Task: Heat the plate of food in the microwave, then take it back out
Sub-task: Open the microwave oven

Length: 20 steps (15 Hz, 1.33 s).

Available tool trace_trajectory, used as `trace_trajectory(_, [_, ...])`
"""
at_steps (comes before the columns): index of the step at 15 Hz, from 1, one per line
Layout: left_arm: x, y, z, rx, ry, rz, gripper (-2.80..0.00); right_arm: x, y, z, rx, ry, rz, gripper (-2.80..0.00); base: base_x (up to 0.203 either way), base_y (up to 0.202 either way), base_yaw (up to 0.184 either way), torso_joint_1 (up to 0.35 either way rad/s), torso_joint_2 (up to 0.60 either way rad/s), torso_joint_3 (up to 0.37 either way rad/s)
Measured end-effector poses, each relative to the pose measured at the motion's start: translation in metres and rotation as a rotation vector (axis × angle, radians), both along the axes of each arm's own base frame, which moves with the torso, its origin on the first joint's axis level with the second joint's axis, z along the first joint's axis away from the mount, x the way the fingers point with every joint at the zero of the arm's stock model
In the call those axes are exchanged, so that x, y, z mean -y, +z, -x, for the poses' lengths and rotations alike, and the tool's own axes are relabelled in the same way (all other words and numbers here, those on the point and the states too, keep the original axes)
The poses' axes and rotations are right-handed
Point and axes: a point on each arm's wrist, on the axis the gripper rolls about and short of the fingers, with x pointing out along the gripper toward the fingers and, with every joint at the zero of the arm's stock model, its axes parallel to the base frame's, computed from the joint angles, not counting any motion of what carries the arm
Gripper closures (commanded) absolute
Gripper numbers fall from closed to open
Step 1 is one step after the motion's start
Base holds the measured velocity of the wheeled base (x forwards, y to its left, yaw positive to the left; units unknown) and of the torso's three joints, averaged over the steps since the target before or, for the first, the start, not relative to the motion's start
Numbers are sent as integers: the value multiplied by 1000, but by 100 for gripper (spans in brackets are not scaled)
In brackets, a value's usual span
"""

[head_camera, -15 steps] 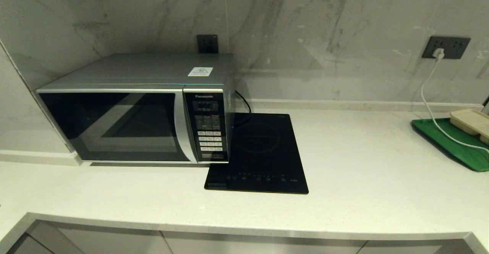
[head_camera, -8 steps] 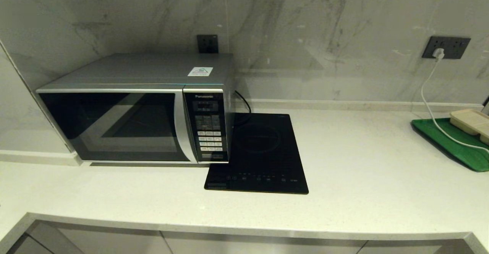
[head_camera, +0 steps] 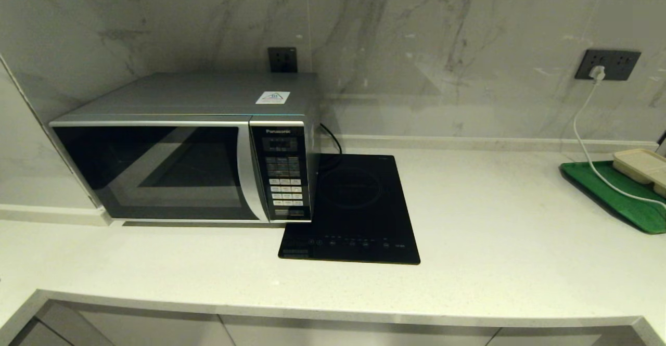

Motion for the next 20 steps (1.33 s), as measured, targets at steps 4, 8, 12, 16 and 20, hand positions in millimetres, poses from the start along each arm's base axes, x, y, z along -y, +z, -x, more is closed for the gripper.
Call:
trace_trajectory(4, [1,7,-10,207,-34,32,0,0,0,0,0,0,0,0,0,0,0,0,0,0])
trace_trajectory(8, [0,4,-13,261,21,163,0,0,0,0,-1,0,0,0,0,0,0,0,0,0])
trace_trajectory(12, [0,-1,-14,217,-6,23,0,0,0,0,0,-1,0,0,0,0,0,0,0,0])
trace_trajectory(16, [0,-2,-14,206,-22,29,0,0,0,0,0,0,0,0,0,0,0,0,0,0])
trace_trajectory(20, [0,-2,-14,208,-19,29,0,0,0,0,0,0,0,0,0,0,0,0,0,0])
